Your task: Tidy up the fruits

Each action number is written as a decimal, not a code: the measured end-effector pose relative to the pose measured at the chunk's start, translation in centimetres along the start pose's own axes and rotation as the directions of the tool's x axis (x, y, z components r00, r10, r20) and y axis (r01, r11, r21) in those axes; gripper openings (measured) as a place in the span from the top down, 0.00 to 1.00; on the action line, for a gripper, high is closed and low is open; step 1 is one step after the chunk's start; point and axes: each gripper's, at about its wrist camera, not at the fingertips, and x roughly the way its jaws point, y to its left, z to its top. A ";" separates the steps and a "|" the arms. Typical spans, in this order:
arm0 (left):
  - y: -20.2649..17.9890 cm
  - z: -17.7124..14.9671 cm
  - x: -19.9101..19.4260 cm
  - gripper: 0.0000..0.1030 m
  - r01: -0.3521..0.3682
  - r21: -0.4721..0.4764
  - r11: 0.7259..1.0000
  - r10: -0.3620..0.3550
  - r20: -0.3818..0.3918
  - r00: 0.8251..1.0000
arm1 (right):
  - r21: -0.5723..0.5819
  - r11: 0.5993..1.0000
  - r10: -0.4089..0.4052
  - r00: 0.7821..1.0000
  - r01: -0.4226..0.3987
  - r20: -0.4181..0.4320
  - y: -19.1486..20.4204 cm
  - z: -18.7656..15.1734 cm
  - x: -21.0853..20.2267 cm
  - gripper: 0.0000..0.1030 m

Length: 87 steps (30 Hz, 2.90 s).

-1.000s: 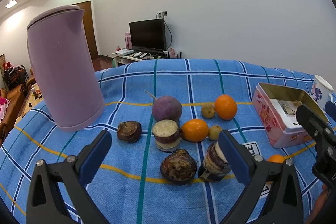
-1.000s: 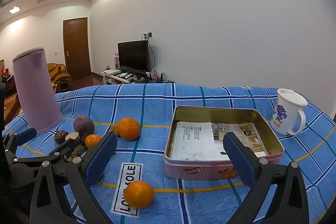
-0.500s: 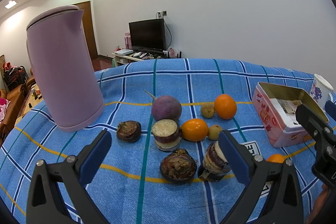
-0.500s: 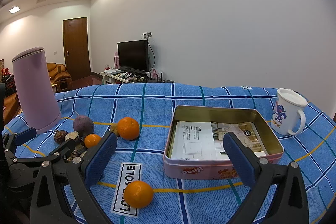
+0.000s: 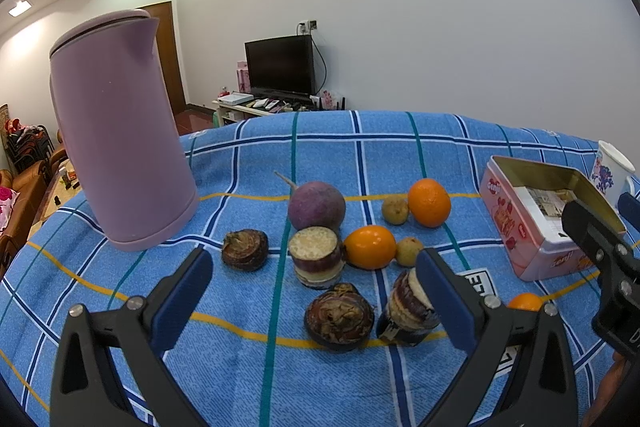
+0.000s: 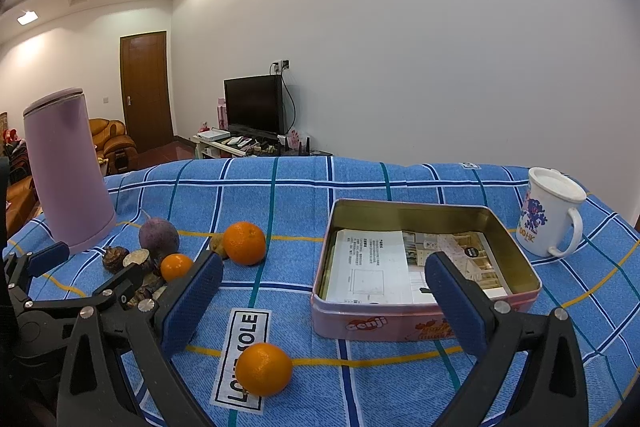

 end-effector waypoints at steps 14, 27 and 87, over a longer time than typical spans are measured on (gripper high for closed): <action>0.7 -0.3 0.0 0.00 -0.006 -0.033 0.999 0.006 -0.005 1.000 | 0.001 1.000 0.000 1.000 0.000 0.001 0.0 0.0 0.0 0.01; 1.4 -0.4 0.1 0.00 0.022 -0.016 1.000 -0.023 -0.044 0.999 | 0.029 0.994 0.104 0.993 -0.102 -0.058 -0.8 -0.1 -0.1 0.09; -4.3 -1.1 3.0 0.56 0.359 0.170 0.918 -0.304 -0.283 0.910 | 0.114 0.955 0.297 0.916 -0.275 -0.271 -2.3 -0.8 2.0 0.60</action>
